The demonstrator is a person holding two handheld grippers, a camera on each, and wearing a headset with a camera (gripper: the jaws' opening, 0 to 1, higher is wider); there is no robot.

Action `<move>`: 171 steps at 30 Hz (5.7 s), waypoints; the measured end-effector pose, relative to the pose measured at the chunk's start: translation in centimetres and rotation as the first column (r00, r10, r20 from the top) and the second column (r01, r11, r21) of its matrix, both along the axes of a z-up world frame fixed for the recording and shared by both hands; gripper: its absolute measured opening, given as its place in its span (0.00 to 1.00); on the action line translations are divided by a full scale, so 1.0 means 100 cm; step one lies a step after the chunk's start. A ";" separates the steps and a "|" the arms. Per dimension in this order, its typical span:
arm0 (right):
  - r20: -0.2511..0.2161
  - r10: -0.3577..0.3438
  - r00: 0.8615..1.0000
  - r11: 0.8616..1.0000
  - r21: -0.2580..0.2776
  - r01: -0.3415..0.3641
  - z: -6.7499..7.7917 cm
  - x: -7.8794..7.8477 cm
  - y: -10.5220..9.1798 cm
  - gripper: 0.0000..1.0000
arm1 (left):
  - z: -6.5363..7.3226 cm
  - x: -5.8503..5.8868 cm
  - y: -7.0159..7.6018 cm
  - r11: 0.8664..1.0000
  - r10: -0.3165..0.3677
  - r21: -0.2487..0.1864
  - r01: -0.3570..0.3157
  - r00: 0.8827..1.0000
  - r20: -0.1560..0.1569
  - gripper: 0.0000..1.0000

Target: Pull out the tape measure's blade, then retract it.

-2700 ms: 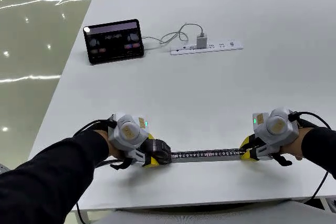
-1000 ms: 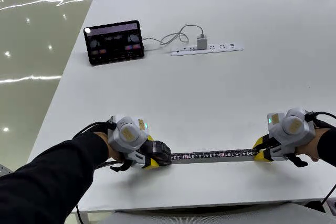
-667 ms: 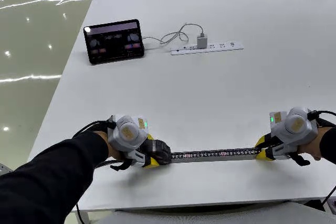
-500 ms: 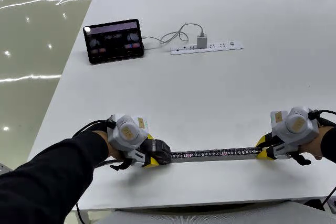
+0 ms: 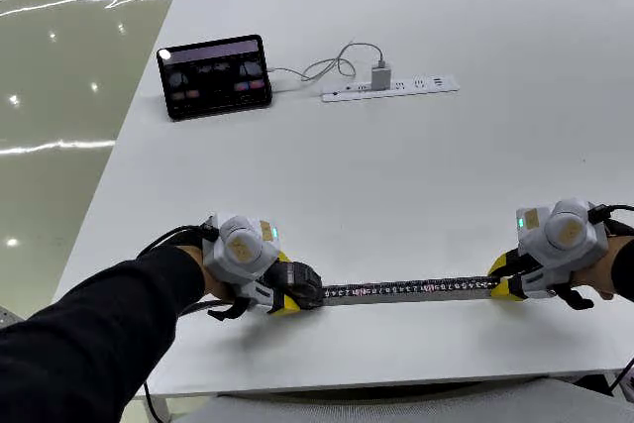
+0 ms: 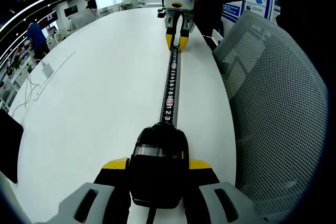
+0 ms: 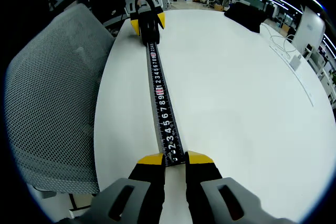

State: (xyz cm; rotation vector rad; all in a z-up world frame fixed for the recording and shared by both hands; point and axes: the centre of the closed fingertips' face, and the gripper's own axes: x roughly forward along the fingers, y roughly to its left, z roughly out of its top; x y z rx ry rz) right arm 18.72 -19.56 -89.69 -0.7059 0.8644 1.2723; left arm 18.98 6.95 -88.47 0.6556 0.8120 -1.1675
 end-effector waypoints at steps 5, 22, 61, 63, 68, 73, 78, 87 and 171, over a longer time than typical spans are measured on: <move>-0.001 -0.004 1.000 1.000 0.000 0.004 0.000 0.000 -0.002 0.09 | 0.000 0.000 0.000 1.000 0.002 0.000 -0.002 1.000 -0.001 0.35; -0.006 -0.004 1.000 1.000 -0.014 0.004 -0.001 0.001 -0.002 0.10 | 0.000 0.001 -0.001 1.000 0.006 -0.006 -0.006 1.000 -0.001 0.35; 0.047 -0.180 0.982 0.982 0.059 0.177 0.000 0.004 -0.005 0.88 | 0.000 0.001 0.000 0.999 -0.032 0.030 0.031 0.999 0.012 0.36; 0.048 -0.198 0.979 0.979 0.062 0.195 0.001 0.004 -0.006 0.94 | -0.001 0.001 0.003 0.999 -0.026 0.044 0.025 1.000 0.011 0.36; 0.049 -0.223 0.974 0.973 0.073 0.219 0.002 0.006 -0.005 1.00 | -0.003 0.000 0.007 0.999 0.009 0.053 -0.009 1.000 0.004 0.37; 0.053 -0.240 0.969 0.968 0.088 0.235 0.009 0.006 -0.003 1.00 | -0.001 0.001 0.013 0.997 0.077 0.026 -0.077 0.997 -0.012 0.46; 0.058 -0.239 0.969 0.969 0.086 0.233 0.011 0.005 -0.003 1.00 | 0.000 0.007 0.022 0.984 0.176 0.021 -0.176 0.984 -0.025 0.59; 0.046 -0.288 0.957 0.954 0.102 0.282 0.010 -0.003 -0.001 1.00 | 0.011 0.019 0.029 0.917 0.381 -0.103 -0.385 0.923 -0.055 0.89; 0.174 -0.316 0.933 0.937 0.208 0.279 0.059 -0.015 -0.034 1.00 | 0.038 0.010 0.028 0.485 0.844 -0.240 -0.841 0.522 -0.124 0.97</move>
